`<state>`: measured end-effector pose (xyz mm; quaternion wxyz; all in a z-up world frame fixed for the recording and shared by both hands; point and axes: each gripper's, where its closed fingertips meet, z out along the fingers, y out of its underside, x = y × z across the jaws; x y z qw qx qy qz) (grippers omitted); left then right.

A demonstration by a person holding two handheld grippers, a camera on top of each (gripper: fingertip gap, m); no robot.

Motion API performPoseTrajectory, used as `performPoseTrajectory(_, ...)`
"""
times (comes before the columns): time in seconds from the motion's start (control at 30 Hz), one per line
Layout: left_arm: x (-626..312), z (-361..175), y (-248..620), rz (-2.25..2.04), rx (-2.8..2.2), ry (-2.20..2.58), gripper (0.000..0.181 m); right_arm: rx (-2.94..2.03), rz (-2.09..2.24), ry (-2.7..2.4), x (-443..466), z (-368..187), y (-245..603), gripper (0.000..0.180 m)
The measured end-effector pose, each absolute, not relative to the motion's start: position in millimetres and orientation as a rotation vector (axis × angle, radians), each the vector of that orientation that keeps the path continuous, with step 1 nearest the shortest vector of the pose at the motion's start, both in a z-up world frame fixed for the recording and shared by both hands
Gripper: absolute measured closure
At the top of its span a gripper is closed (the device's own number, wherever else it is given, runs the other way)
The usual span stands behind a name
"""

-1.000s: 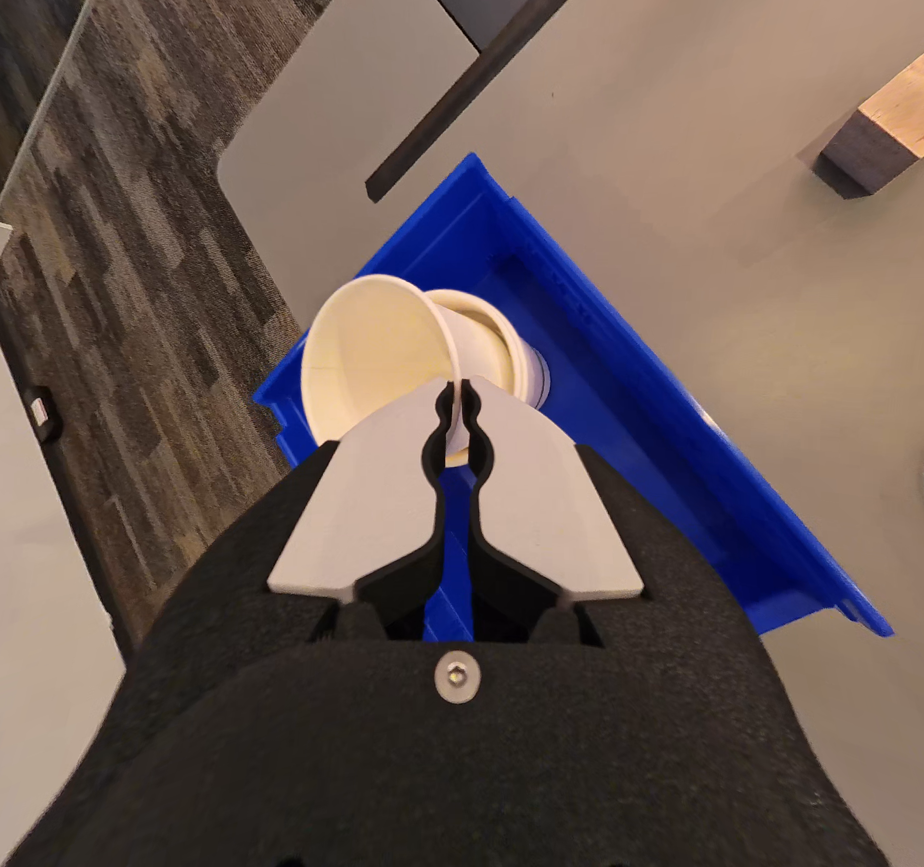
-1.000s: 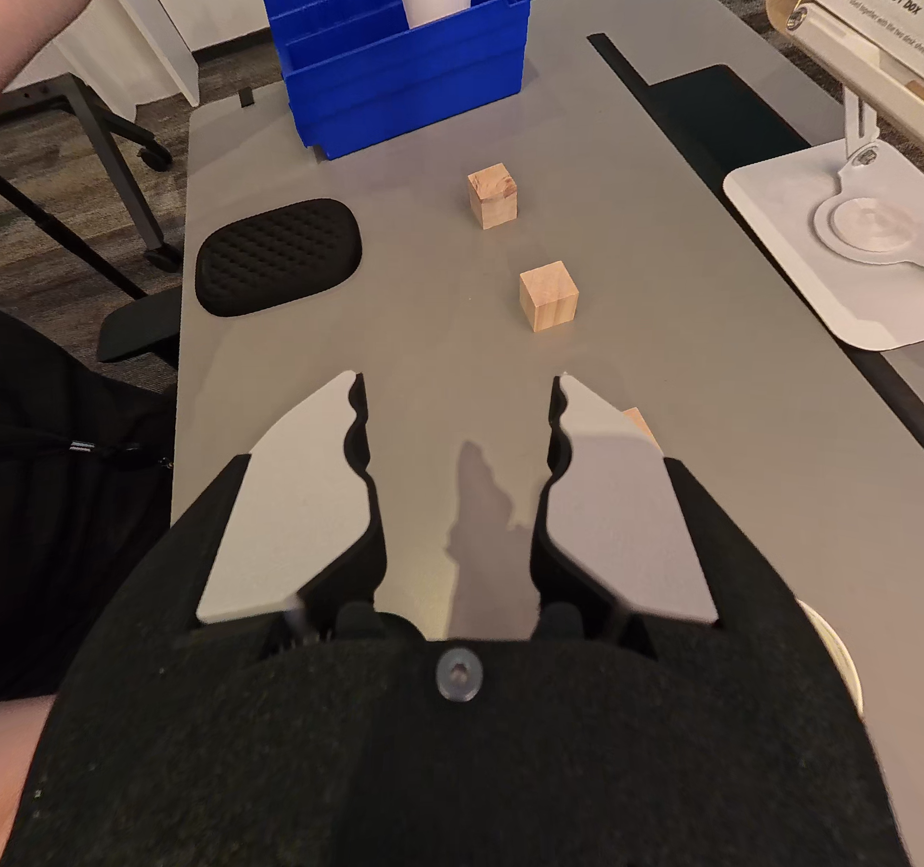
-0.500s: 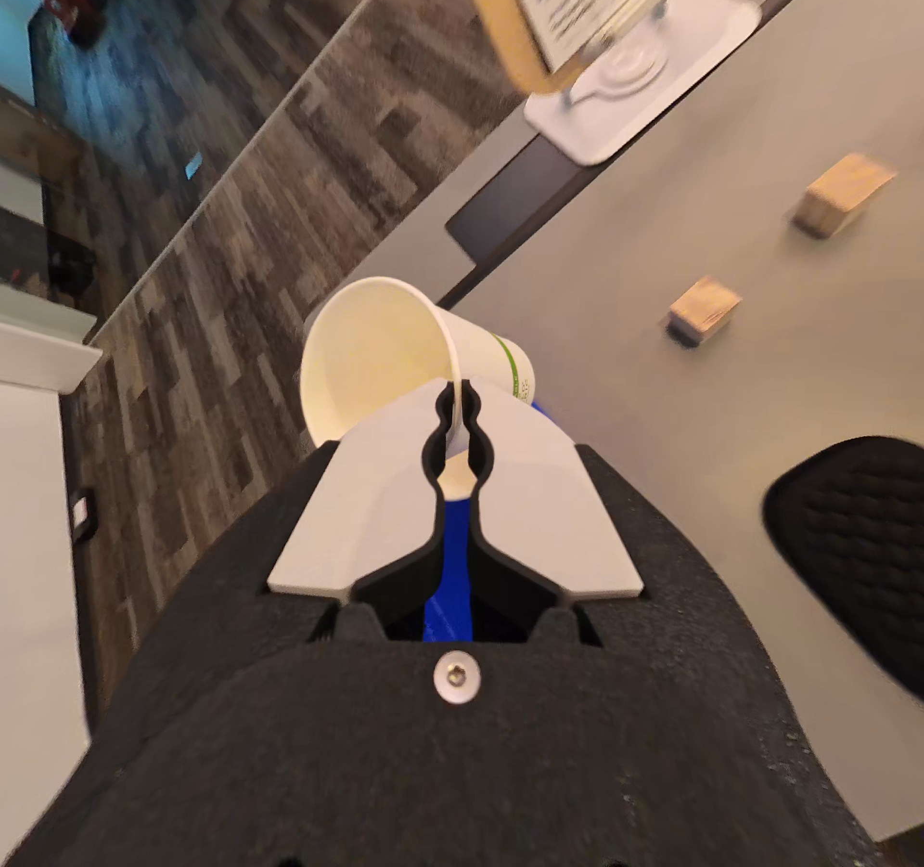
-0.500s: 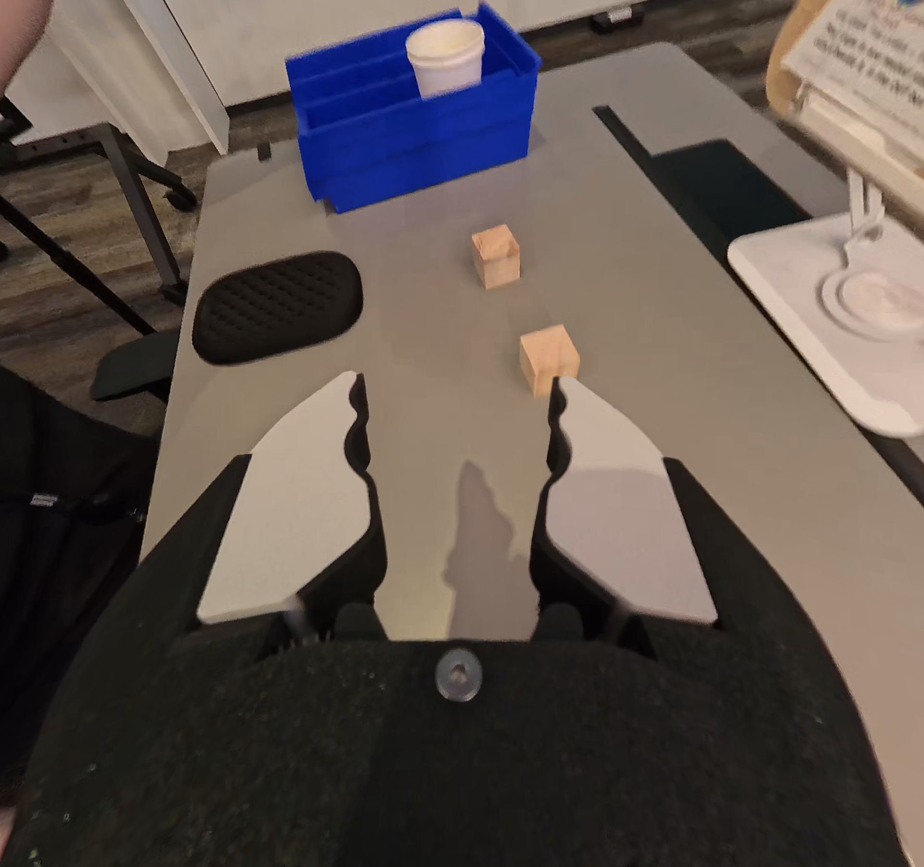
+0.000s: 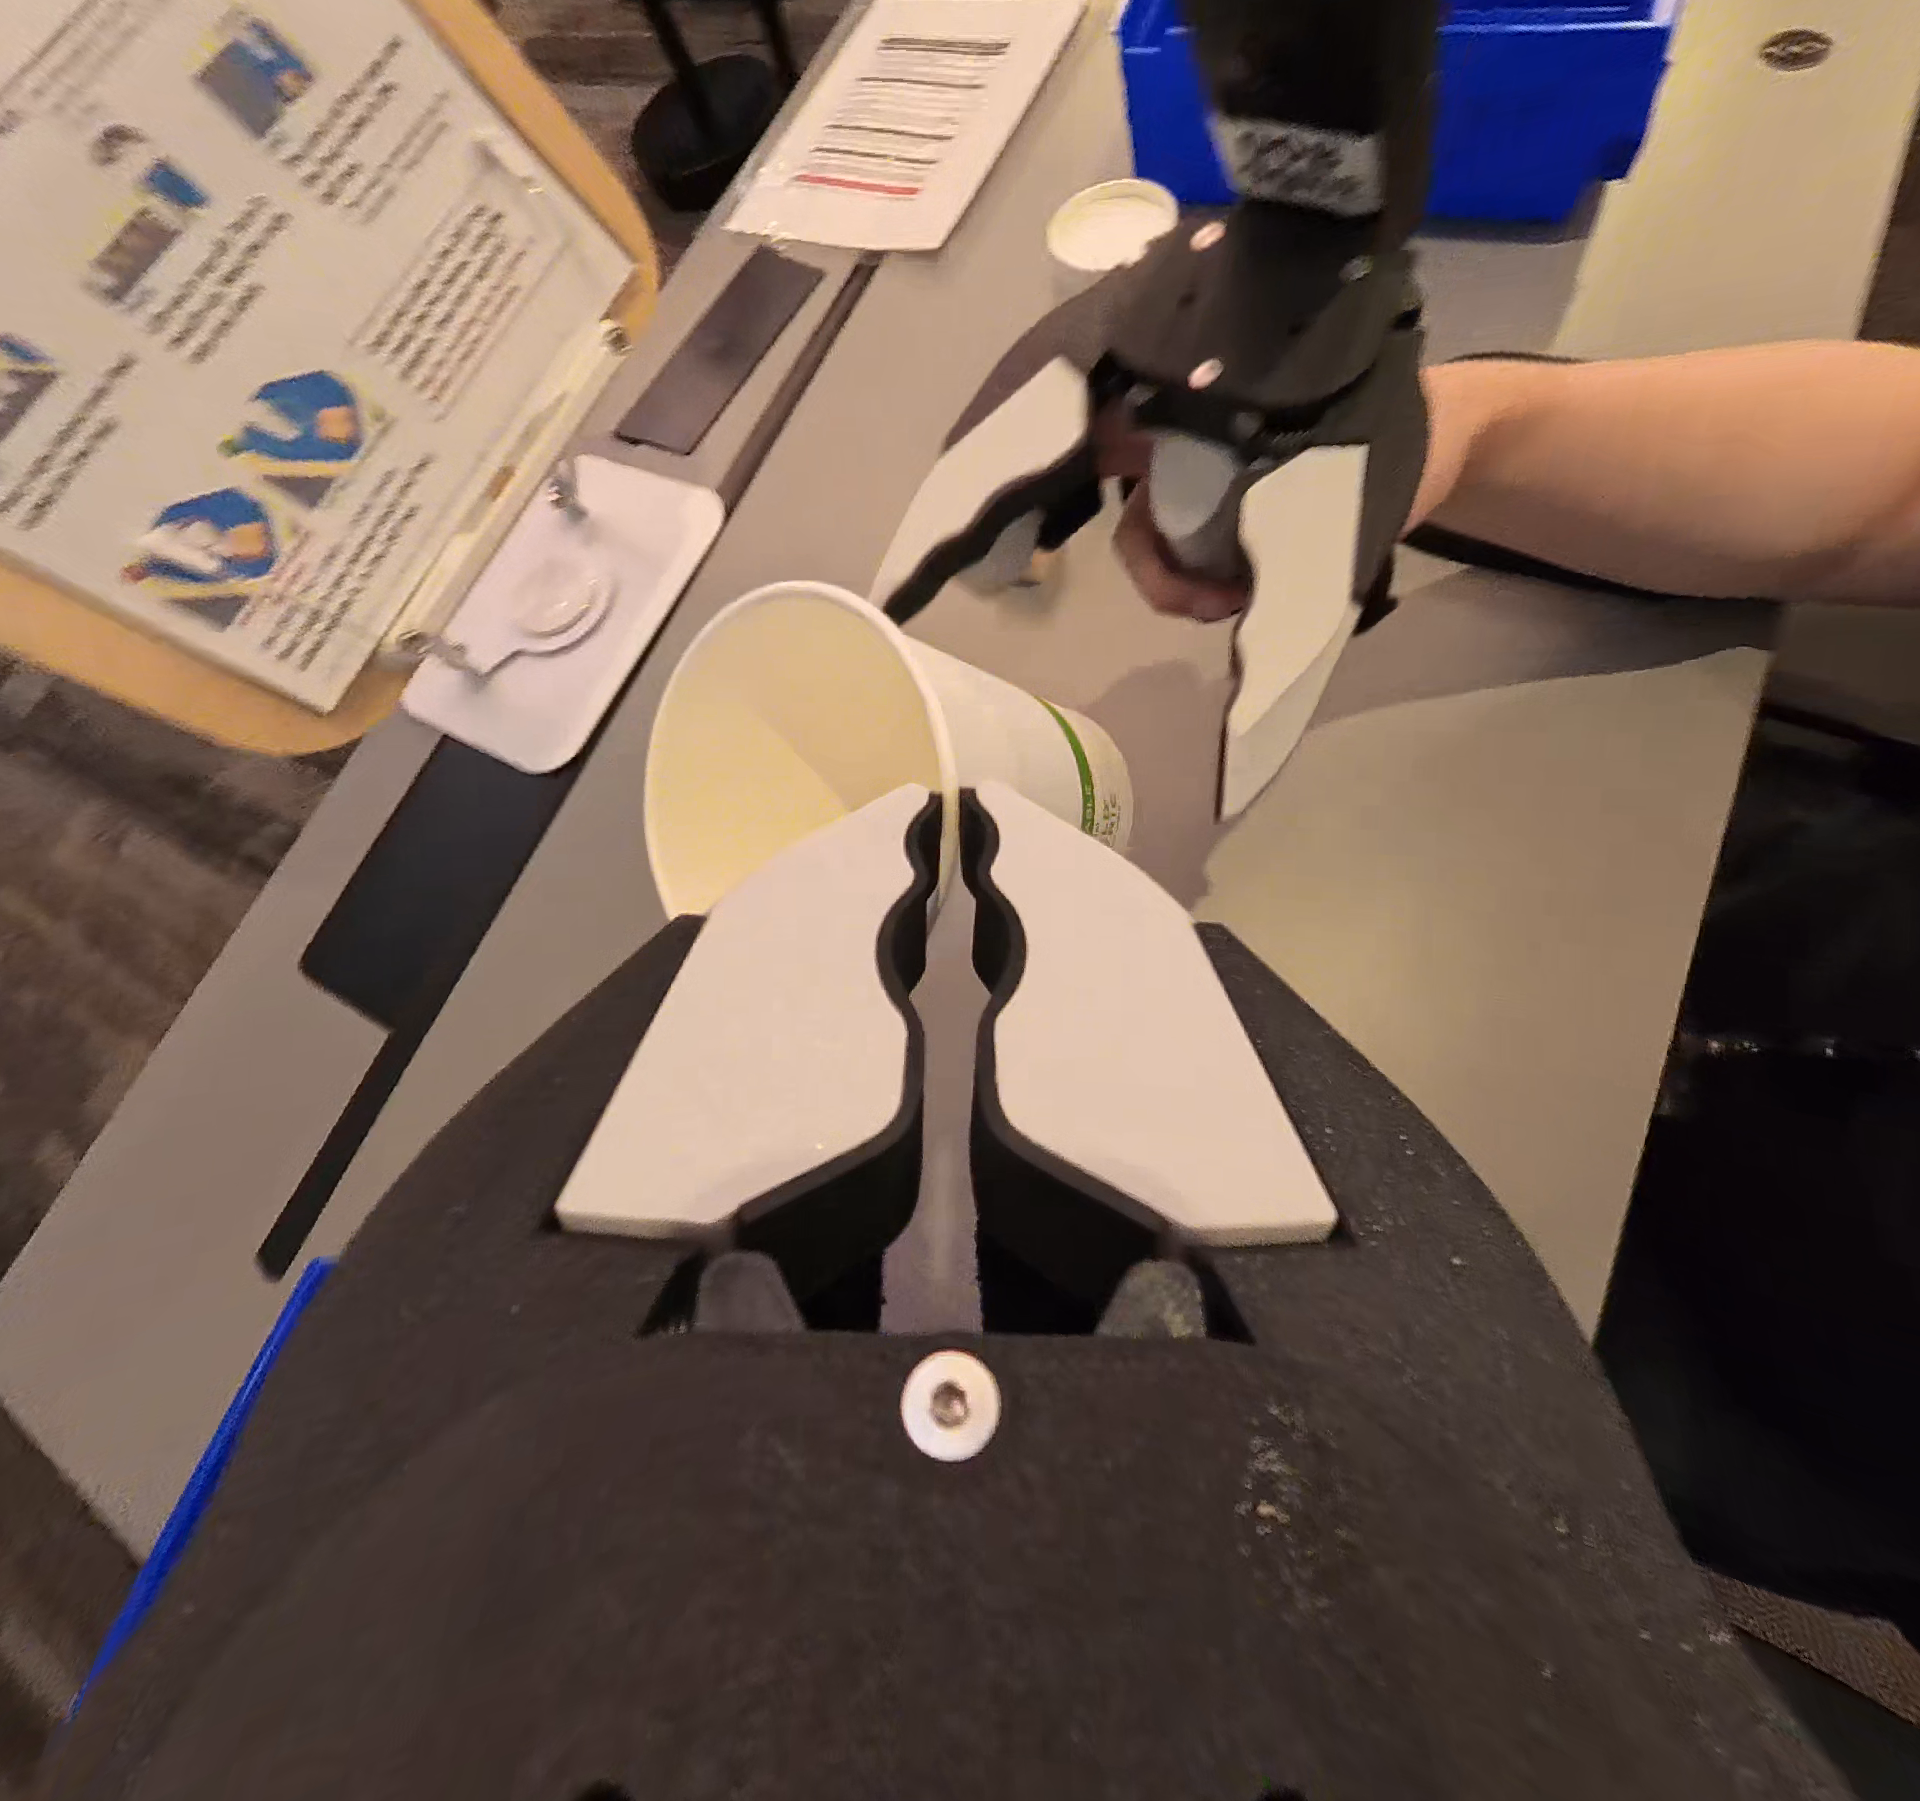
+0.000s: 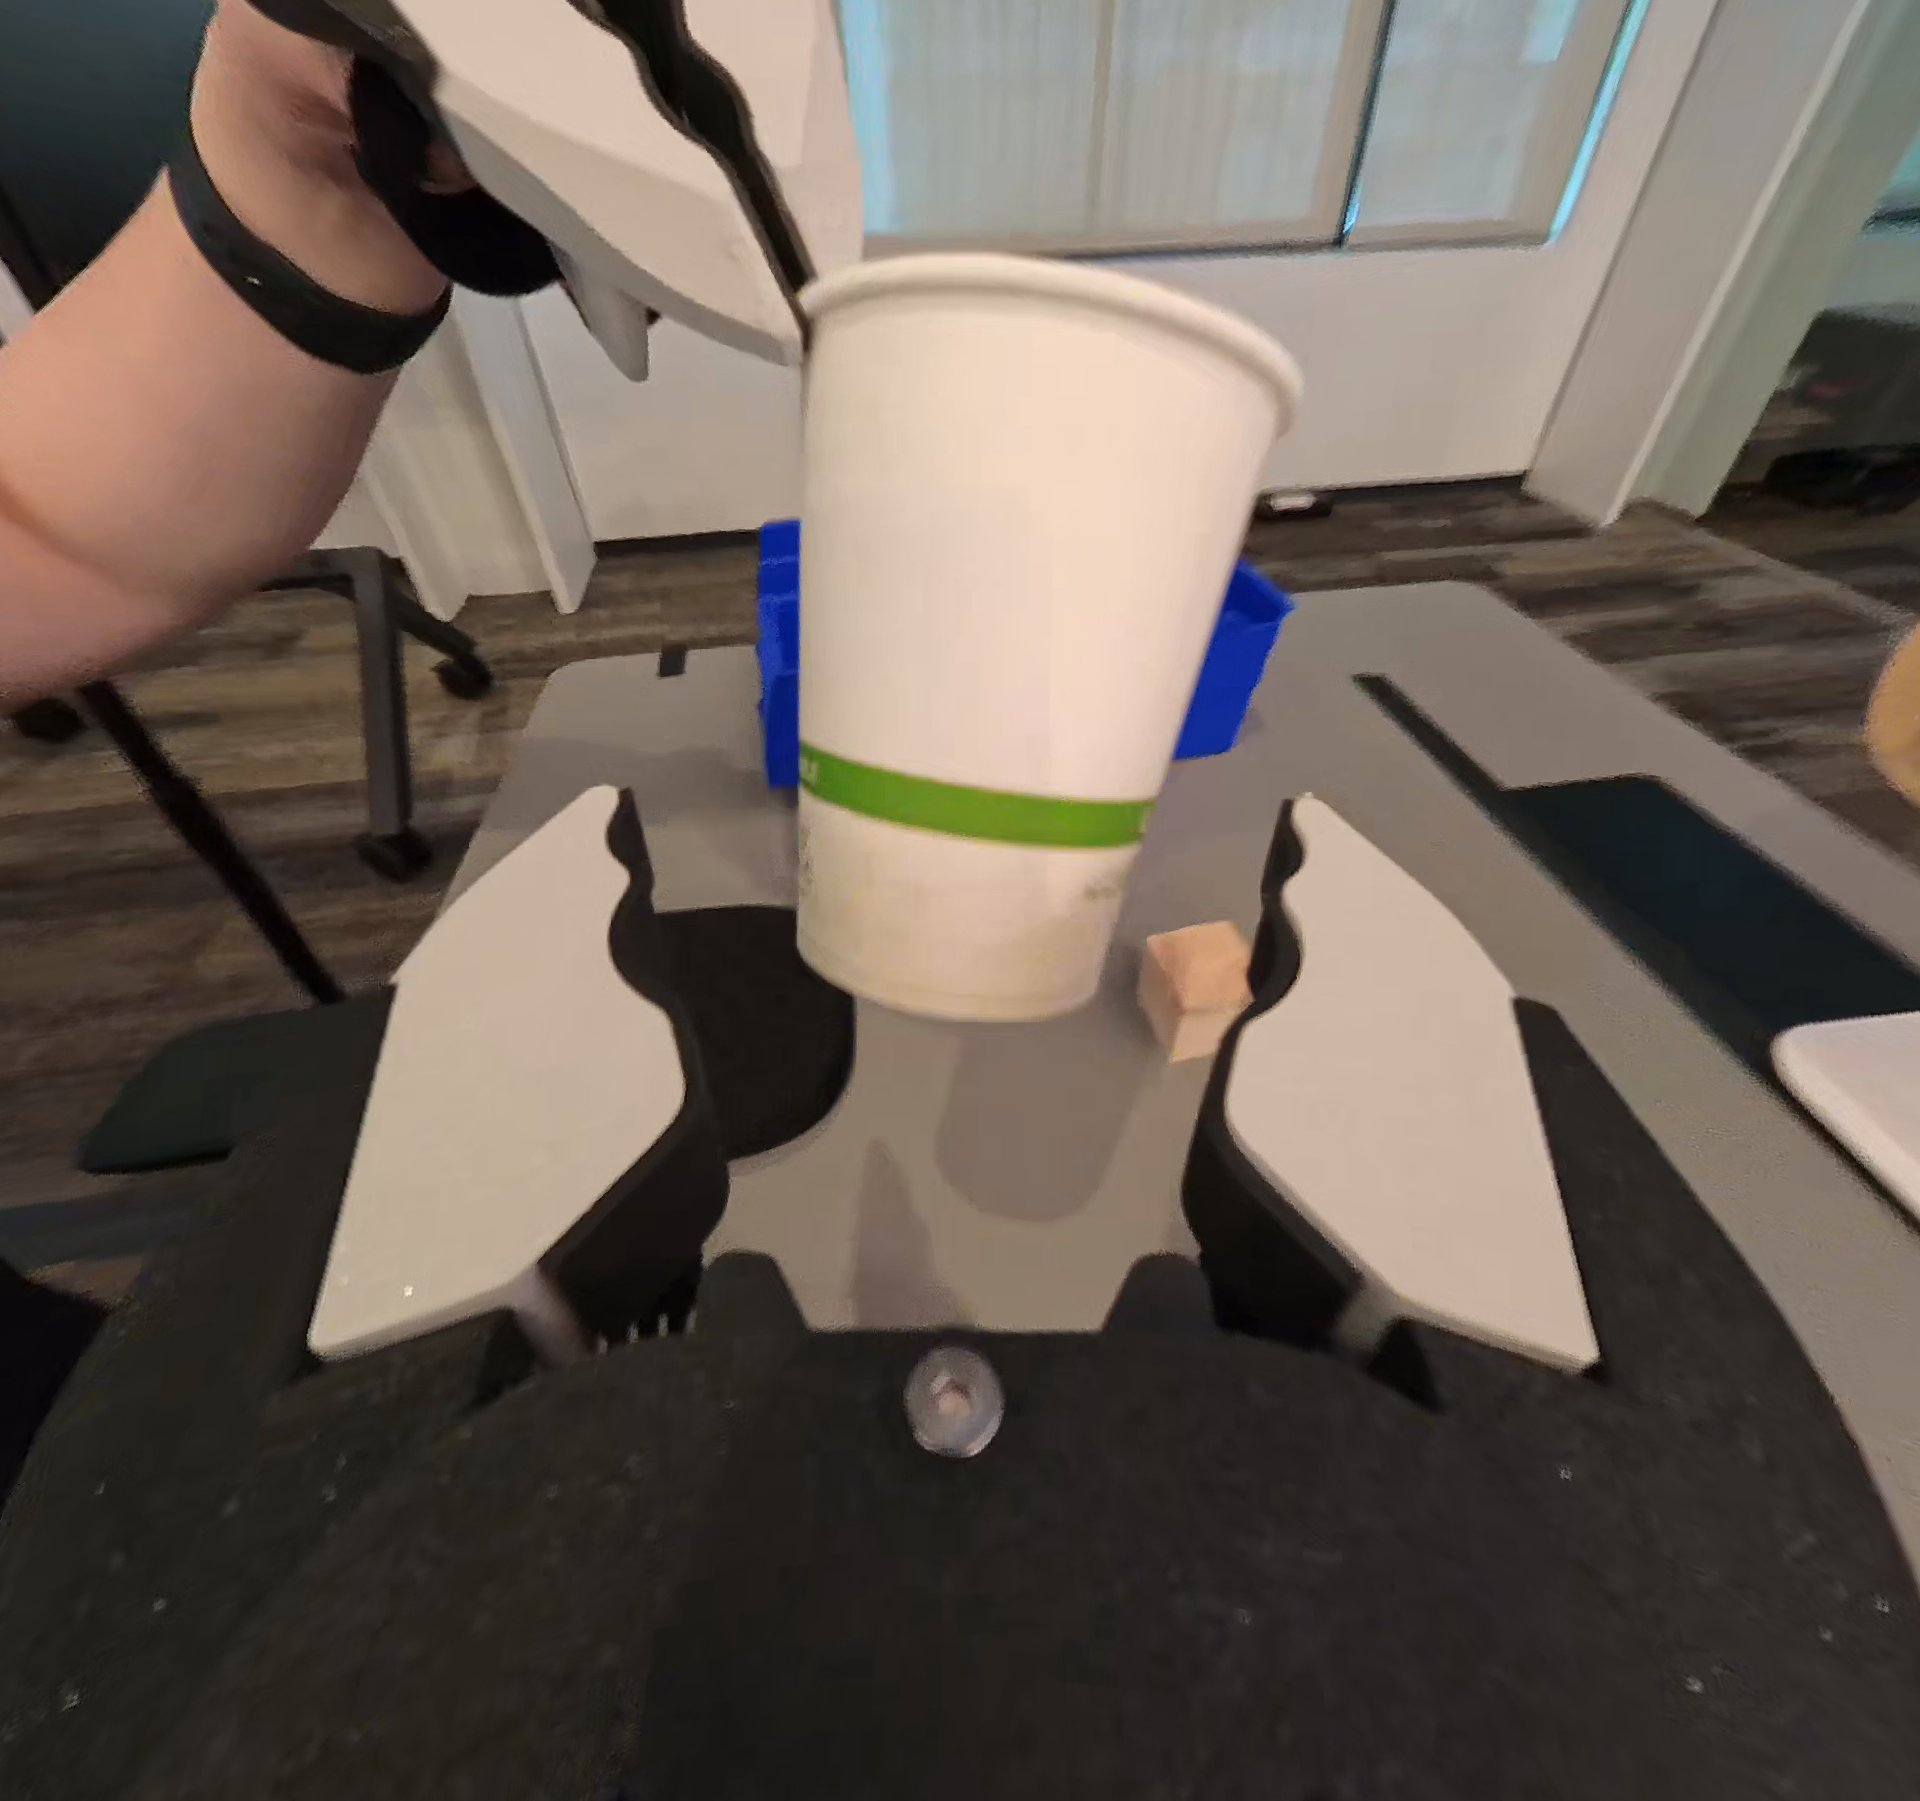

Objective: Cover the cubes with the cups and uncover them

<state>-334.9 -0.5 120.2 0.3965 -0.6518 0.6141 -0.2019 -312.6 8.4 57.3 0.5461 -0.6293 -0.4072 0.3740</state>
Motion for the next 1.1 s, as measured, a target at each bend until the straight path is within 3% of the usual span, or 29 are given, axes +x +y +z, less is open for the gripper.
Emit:
performPoseTrajectory(0.03,-328,118,-5,-0.530,-1.638,1.569,0.178,-1.530,0.904,-0.983,-315,50,8,0.070)
performPoseTrajectory(0.1,-317,116,-13,-0.589,-1.627,1.588,0.178,-1.576,0.918,-1.042,-316,38,5,0.101)
performPoseTrajectory(0.2,-312,108,-19,-0.642,-1.657,1.615,0.178,-1.593,0.858,-1.104,-310,32,6,0.103)
performPoseTrajectory(0.33,-315,71,-24,-0.607,-1.760,1.731,0.162,-1.592,0.761,-1.203,-300,35,-1,0.103)
performPoseTrajectory(0.47,-308,53,-38,-0.668,-1.735,1.792,0.178,-1.620,0.565,-1.333,-284,25,-4,0.103)
performPoseTrajectory(0.53,-305,55,-45,-0.739,-1.697,1.762,0.180,-1.581,0.552,-1.341,-280,30,-7,0.105)
performPoseTrajectory(0.6,-304,64,-46,-0.796,-1.624,1.678,0.181,-1.498,0.567,-1.310,-277,43,-9,0.088)
performPoseTrajectory(0.7,-306,87,-57,-0.974,-1.490,1.539,0.181,-1.363,0.673,-1.260,-273,63,-16,0.085)
performPoseTrajectory(0.87,-314,112,-74,-1.148,-1.307,1.400,0.181,-1.102,0.802,-1.143,-273,104,-32,0.088)
performPoseTrajectory(1.1,-310,112,-81,-1.195,-1.263,1.383,0.181,-1.038,0.722,-1.164,-274,111,-42,0.104)
